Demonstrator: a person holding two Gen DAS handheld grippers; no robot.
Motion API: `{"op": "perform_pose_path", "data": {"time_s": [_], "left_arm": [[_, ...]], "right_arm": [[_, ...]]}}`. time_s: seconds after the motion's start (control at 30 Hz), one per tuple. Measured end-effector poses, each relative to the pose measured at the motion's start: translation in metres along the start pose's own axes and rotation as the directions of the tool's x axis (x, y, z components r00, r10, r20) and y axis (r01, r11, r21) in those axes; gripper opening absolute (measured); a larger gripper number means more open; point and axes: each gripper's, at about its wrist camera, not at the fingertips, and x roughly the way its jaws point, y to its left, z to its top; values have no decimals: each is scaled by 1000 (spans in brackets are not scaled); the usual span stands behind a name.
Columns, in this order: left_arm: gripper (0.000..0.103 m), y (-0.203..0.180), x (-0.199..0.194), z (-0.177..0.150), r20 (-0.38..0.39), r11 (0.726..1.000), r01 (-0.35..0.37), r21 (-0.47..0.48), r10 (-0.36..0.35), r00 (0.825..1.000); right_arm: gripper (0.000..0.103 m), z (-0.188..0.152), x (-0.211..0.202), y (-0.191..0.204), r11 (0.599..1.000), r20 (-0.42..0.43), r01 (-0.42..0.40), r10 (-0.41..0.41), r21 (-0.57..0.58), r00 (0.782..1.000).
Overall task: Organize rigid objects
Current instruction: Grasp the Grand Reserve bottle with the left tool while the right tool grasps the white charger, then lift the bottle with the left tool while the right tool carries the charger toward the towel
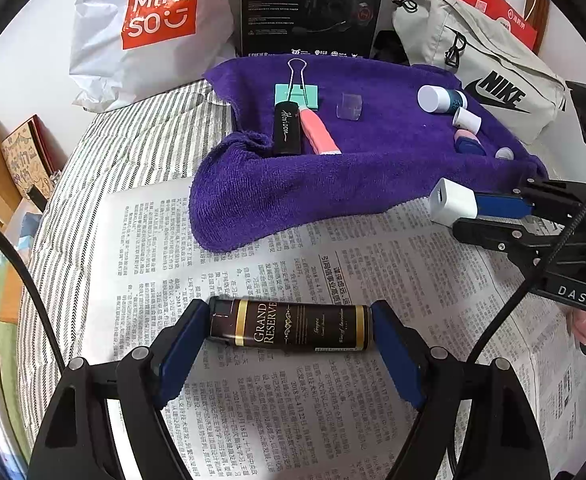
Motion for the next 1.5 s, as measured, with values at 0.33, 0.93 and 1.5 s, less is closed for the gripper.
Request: {"op": "perform_pose_path", "data": {"time_s": [0.33,0.93,1.5], "left_arm": [[81,-1,-1,0,-5,1000,1,8,-1,1000],[81,-19,-3,1,-3,999,44,26,-44,999],[81,-37,2,4,-15,999,4,43,-4,1000]], "right_arm": [[38,8,10,6,1000,1,11,-10,-12,1000],[33,-56,-50,-36,973,-77,180,-170,144,982],[34,-77,-55,-59,945,-47,229,-224,234,973]]}}
